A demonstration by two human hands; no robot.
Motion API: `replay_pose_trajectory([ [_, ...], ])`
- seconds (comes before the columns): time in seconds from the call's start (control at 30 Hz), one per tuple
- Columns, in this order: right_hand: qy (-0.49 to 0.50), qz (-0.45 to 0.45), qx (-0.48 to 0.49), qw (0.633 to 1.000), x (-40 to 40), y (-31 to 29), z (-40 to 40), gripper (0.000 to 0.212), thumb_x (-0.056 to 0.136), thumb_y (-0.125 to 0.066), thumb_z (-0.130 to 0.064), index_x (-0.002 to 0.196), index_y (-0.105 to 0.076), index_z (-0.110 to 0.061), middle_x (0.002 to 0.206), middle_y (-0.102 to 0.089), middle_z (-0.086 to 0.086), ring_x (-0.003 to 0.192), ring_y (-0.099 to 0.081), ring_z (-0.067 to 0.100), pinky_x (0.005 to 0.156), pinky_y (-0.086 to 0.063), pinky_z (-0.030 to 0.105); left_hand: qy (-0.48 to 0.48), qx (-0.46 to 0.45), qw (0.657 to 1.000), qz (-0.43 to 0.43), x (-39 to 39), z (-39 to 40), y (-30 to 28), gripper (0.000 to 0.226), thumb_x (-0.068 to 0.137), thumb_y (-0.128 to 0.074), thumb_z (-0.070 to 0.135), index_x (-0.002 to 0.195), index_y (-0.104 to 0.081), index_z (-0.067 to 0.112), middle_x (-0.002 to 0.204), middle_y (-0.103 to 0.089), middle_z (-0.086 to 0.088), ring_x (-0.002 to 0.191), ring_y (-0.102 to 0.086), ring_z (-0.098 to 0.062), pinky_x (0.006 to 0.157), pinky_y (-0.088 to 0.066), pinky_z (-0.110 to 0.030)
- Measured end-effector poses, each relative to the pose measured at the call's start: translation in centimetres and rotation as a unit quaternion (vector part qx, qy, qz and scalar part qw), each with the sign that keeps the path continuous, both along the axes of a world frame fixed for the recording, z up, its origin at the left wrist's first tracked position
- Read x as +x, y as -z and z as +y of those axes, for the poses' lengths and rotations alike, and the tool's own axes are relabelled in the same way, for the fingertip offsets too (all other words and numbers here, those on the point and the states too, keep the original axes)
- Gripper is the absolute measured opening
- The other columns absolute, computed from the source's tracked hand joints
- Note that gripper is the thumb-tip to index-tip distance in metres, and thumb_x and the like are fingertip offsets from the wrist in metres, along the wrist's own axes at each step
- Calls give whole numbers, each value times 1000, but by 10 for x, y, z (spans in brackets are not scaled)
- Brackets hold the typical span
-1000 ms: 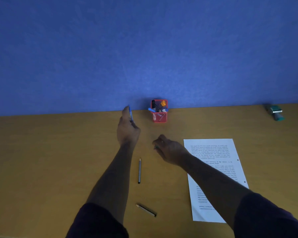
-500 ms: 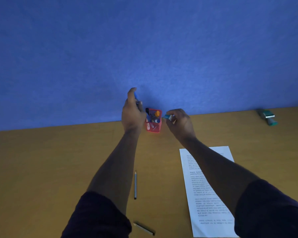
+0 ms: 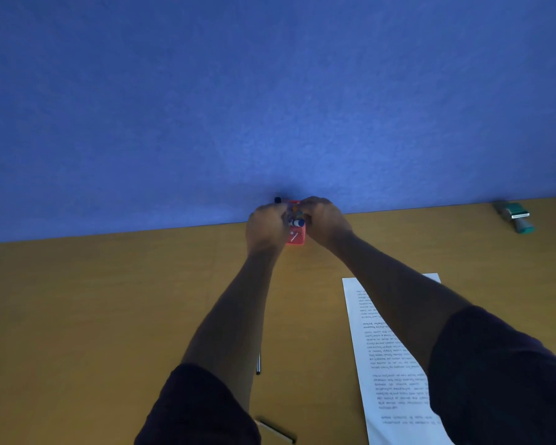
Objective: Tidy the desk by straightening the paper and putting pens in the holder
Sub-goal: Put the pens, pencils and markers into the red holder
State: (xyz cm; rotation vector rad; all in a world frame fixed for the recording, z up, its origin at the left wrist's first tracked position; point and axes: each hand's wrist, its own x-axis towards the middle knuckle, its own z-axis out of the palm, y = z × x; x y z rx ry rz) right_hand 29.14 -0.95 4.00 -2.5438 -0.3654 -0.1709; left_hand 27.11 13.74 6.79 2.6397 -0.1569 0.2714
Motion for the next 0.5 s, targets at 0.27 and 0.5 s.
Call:
replay_pose_trajectory([
  [0.27,-30,17,-47,998,0,0,-4,29,85,-68,-24,112,-66,-15,102,-65,15,85,-66,31,66,-46,28,28,28,999,23,-8,9,8,35,89,-48,20,115,-71,12,123,-55,-12,111,-51,-35,86,-53,-46],
  [0.5,-92,45,-188,977,14,-6,3,49,88,-65,-18,135,-51,-18,135,-48,10,117,-52,31,93,-52,43,-28,7,998,-58,-36,54,0,23,91,-59,18,113,-66,15,111,-61,-8,102,-60,-29,82,-53,-41],
])
